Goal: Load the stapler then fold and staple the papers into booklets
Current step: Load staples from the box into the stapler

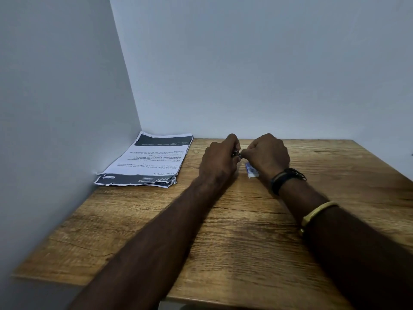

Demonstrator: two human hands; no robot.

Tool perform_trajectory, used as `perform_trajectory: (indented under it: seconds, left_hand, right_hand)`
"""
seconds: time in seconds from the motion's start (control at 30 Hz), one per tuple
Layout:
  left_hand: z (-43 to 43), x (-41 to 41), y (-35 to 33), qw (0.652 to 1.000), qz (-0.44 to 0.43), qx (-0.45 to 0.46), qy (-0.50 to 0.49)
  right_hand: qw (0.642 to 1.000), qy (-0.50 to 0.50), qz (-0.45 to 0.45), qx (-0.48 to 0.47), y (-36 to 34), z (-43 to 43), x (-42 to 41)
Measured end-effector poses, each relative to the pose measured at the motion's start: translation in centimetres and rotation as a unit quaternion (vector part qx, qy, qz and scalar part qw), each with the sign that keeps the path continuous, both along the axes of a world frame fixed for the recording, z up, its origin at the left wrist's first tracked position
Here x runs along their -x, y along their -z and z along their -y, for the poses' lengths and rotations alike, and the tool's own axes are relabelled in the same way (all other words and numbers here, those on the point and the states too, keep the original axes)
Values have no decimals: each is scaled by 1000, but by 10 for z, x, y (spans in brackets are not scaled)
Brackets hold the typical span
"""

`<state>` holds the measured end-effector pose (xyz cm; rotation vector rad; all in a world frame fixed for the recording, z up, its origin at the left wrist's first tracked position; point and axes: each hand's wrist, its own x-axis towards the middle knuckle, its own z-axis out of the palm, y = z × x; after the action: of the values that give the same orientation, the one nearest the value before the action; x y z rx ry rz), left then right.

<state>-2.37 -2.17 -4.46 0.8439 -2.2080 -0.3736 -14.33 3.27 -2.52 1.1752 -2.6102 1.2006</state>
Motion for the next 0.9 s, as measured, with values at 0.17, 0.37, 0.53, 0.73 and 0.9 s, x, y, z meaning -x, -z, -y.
perform_trajectory:
  seconds: [0.17,0.37,0.53,0.73,0.9]
  left_hand:
    - [-6,4,3,999,32,25,-13]
    - [-7,5,5,998,58,31,-25]
    - [-5,6,6,998,61,27,-23]
    - [-1,8,6,998,51,16,-20]
    - [6,2,6,1000,27,-3,-11]
  right_hand:
    - [998,3,42,-36,-6,4,2]
    - [987,-31,148,-52,-9,4,14]
    - [981,-47,183,-54,-9,6,21]
    - [986,-34,161,-39,-2,9,18]
    - [988,-51,143,15,2,7,14]
